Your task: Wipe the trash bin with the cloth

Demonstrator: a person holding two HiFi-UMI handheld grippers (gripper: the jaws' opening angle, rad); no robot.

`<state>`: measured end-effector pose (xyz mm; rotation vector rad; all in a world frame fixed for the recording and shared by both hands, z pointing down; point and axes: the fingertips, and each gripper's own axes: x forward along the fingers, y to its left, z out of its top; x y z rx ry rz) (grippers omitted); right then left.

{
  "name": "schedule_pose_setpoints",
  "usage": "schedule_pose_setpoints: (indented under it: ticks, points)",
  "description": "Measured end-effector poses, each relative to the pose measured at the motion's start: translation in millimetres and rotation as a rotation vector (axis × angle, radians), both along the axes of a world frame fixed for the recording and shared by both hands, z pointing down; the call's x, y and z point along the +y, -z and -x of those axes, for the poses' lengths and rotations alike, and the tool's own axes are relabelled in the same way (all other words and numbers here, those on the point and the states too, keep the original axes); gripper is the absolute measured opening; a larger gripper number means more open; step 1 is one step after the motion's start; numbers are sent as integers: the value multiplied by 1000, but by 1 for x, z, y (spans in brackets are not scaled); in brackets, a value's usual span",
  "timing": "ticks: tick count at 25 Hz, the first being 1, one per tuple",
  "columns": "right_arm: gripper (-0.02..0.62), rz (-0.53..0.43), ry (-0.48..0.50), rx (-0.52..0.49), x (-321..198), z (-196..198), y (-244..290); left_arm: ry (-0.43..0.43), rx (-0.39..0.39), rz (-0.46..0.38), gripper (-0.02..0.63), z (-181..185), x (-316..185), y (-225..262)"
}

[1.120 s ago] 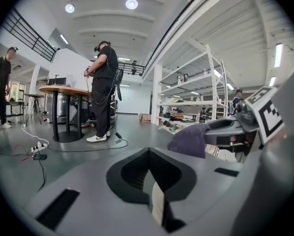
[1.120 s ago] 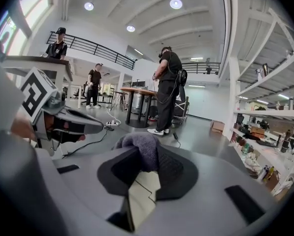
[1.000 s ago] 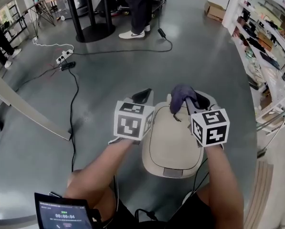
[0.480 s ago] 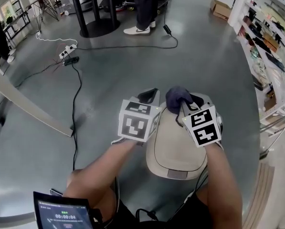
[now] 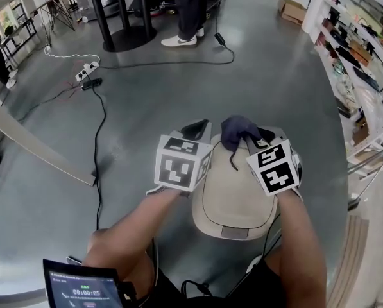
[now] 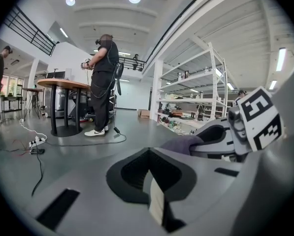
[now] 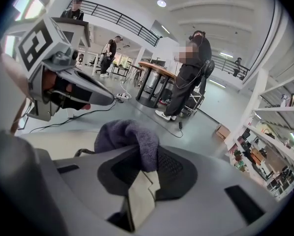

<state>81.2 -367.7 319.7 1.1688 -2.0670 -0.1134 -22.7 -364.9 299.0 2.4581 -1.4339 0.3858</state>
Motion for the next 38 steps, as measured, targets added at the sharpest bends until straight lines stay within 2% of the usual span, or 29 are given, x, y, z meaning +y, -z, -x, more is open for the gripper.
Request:
schedule_pose_setpoints:
  ticks: [20, 25, 28, 31, 35, 38]
  points:
    - [66, 99, -74, 89, 19, -73, -10, -44, -45, 3, -3, -5, 5, -5]
    - [66, 68, -89, 80, 27, -104, -1, -33, -56, -3, -3, -24, 13, -3]
    - [66, 19, -94, 20, 27, -99, 22, -34, -55, -3, -3, -25, 16, 0]
    - [66, 7, -75, -121, 33, -75, 47, -37, -54, -6, -3, -21, 21, 4]
    - [66, 61, -18, -270, 49, -36, 62, -33, -52, -14, -3, -14, 32, 9]
    - [66, 115, 11, -324, 61, 0, 68, -27, -44, -19, -3, 2, 43, 21]
